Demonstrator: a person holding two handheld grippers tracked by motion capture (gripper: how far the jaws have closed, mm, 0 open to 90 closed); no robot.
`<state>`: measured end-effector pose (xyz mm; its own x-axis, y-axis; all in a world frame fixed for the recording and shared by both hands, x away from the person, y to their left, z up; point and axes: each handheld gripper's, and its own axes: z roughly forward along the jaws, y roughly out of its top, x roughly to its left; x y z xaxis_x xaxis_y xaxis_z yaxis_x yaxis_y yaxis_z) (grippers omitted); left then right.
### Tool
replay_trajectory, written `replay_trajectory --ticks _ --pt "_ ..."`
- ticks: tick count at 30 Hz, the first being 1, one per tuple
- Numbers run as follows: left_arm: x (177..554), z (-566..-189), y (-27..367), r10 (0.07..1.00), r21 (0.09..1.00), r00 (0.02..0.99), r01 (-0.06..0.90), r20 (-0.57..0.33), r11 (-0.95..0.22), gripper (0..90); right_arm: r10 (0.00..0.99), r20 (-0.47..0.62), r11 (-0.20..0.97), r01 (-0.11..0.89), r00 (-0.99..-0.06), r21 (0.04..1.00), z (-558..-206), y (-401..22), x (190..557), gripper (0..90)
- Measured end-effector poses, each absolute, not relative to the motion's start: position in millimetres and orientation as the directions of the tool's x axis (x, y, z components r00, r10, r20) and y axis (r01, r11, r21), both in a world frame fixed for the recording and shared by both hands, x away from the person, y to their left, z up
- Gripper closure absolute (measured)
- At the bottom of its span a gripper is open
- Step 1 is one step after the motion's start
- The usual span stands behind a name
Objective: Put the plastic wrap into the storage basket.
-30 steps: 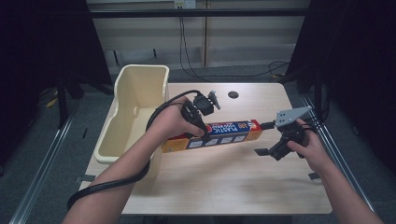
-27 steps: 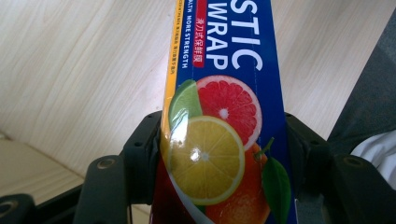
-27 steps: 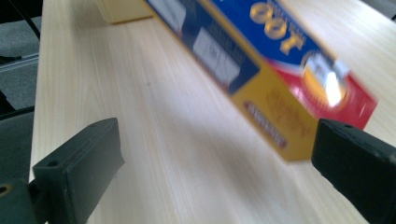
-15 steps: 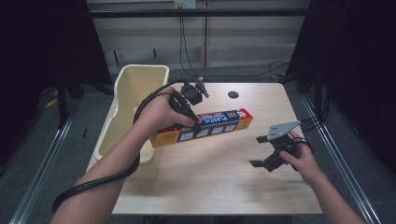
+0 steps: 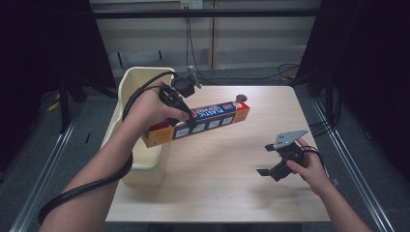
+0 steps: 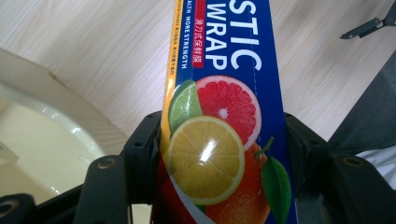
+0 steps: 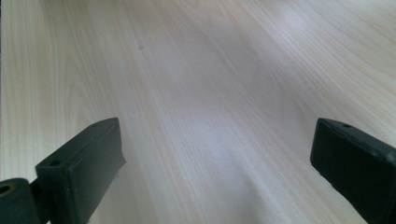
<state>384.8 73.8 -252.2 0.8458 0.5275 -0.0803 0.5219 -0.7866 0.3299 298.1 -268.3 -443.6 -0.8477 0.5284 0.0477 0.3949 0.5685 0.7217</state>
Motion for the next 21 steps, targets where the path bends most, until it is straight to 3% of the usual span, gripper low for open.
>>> replay_trajectory --ticks 21 --pt "388.1 -219.6 123.0 0.672 0.327 0.736 0.658 -0.085 -0.679 40.5 0.526 0.039 0.572 0.388 -0.85 0.722 -442.9 -270.6 294.6 2.2"
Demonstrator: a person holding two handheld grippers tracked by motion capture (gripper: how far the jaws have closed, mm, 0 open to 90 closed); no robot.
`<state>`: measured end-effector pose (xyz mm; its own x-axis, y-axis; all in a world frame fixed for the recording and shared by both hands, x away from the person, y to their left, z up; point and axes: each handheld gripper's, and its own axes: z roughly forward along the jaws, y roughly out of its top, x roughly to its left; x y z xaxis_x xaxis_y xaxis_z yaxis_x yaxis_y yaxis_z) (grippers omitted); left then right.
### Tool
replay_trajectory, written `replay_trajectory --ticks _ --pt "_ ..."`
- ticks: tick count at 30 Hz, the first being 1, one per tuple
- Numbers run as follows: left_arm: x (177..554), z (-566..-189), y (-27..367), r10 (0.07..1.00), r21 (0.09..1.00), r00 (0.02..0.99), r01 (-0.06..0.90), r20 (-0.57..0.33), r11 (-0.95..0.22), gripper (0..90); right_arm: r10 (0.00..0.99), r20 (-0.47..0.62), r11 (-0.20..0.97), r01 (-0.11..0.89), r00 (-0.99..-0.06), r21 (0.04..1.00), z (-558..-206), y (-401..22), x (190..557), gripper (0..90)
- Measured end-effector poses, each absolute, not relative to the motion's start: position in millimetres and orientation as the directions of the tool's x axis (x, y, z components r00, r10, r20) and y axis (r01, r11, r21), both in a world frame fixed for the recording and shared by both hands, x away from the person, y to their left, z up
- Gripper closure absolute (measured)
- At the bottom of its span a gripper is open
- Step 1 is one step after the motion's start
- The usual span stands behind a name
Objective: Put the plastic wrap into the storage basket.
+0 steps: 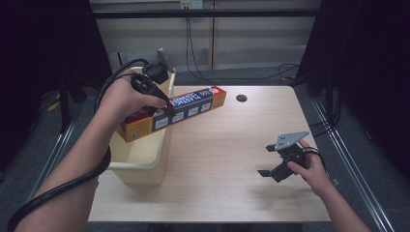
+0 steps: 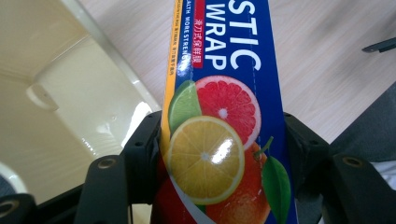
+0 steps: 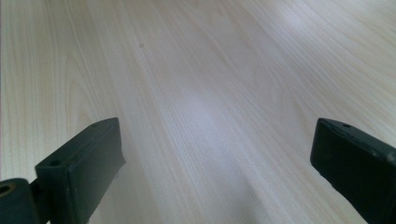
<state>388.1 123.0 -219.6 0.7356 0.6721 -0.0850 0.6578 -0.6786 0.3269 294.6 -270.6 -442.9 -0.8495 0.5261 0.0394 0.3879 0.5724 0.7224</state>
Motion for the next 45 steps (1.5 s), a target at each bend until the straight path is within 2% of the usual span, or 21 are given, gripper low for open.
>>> replay_trajectory --ticks 26,45 --pt "392.3 -187.5 183.4 0.81 0.333 0.58 0.784 -0.088 -0.524 40.5 0.515 0.048 0.573 0.386 -0.856 0.723 -443.2 -272.0 295.8 2.3" --pt "378.9 -170.7 216.8 0.863 0.365 0.499 0.82 -0.08 -0.441 40.5 0.502 0.036 0.588 0.372 -0.864 0.719 -443.3 -267.6 295.1 2.6"
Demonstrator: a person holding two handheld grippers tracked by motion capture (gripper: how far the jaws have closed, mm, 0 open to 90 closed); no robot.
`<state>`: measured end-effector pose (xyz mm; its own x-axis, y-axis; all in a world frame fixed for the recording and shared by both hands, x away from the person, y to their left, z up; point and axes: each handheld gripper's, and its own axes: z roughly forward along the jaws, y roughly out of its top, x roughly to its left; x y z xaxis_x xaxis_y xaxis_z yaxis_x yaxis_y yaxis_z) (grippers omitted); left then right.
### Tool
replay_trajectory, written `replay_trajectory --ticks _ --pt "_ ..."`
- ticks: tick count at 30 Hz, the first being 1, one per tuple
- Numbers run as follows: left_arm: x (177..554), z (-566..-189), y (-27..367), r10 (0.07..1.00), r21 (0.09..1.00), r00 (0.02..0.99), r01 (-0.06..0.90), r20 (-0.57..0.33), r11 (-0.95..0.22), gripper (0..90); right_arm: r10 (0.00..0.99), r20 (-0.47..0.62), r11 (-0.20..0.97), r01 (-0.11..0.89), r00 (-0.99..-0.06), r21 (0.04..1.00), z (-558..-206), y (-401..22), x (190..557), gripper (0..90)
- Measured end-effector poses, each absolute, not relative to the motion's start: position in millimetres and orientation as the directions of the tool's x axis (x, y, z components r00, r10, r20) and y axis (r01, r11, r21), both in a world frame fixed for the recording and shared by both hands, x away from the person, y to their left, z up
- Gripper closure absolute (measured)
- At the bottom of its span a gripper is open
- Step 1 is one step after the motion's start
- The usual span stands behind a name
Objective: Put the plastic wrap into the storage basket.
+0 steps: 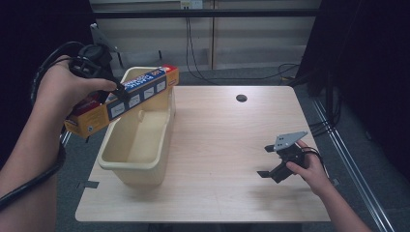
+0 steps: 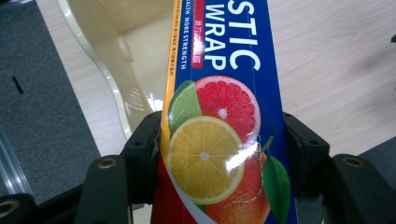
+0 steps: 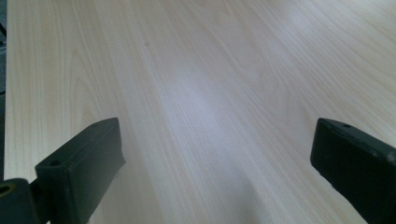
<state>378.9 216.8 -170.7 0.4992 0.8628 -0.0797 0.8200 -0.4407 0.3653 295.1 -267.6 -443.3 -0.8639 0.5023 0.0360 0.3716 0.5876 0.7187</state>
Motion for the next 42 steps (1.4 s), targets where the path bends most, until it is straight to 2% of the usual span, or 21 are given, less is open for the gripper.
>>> replay_trajectory --ticks 16,28,42 --pt "373.8 -178.3 231.7 0.898 0.343 0.435 0.856 -0.073 -0.387 40.5 0.49 0.049 0.588 0.371 -0.87 0.719 -444.6 -266.1 299.0 2.2" --pt "381.9 -201.5 229.9 0.93 0.318 0.364 0.889 -0.056 -0.329 40.4 0.489 0.032 0.6 0.363 -0.871 0.713 -446.1 -264.2 297.6 2.3" --pt "392.5 -228.5 224.1 0.952 0.248 0.301 0.927 -0.052 -0.28 40.3 0.492 0.017 0.608 0.358 -0.87 0.708 -448.5 -263.0 298.5 2.4"
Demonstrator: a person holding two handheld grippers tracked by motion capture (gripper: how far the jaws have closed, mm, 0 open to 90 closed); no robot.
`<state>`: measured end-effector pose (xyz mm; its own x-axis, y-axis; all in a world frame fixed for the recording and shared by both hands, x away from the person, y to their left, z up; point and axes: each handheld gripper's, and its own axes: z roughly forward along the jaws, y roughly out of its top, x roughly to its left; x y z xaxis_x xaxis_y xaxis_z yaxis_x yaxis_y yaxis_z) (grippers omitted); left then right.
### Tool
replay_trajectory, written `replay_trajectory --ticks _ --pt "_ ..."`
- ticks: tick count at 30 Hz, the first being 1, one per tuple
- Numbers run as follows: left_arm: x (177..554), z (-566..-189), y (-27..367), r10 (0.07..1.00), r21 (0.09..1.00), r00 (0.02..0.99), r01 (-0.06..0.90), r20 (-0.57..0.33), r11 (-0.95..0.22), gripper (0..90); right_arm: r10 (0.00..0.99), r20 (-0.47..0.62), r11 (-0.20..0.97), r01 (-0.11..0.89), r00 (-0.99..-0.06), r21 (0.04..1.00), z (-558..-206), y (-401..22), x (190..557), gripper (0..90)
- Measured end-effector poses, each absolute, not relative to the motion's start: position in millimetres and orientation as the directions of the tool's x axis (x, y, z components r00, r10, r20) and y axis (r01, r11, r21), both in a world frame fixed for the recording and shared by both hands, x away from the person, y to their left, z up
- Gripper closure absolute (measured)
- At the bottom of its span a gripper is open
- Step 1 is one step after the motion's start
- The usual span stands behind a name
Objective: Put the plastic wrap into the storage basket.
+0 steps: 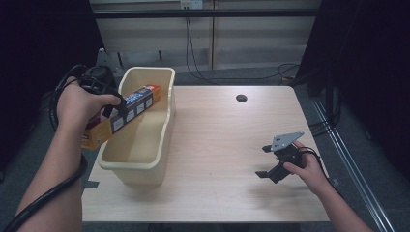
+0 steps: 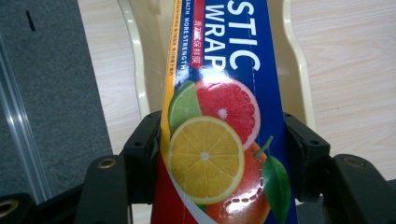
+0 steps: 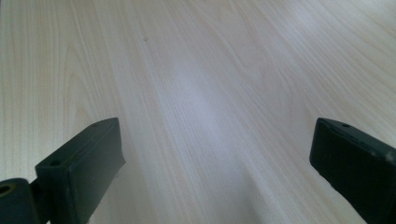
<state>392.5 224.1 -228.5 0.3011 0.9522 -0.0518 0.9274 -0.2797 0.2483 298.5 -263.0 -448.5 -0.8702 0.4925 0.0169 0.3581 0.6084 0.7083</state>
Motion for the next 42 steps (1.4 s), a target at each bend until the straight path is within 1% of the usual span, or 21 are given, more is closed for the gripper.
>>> replay_trajectory --ticks 6,8,16,31,42 --pt "395.1 -233.8 218.9 0.955 0.245 0.291 0.931 -0.058 -0.269 40.2 0.493 0.026 0.598 0.361 -0.87 0.715 -447.8 -265.2 298.3 2.2" --pt "395.9 -236.6 218.1 0.956 0.245 0.282 0.935 -0.074 -0.257 40.2 0.49 0.023 0.599 0.356 -0.871 0.717 -447.8 -265.9 298.6 2.4" --pt "399.9 -250.4 213.4 0.959 0.216 0.274 0.943 -0.077 -0.252 40.2 0.494 0.025 0.595 0.359 -0.869 0.72 -447.8 -265.7 298.6 2.3" --pt "401.7 -265.2 210.7 0.966 0.211 0.247 0.951 -0.076 -0.226 40.1 0.495 0.038 0.591 0.368 -0.868 0.718 -448.7 -267.7 300.2 2.3" --pt "402.0 -277.7 207.6 0.968 0.183 0.228 0.961 -0.105 -0.206 40.0 0.5 0.036 0.586 0.369 -0.865 0.722 -448.1 -267.9 300.1 2.3"
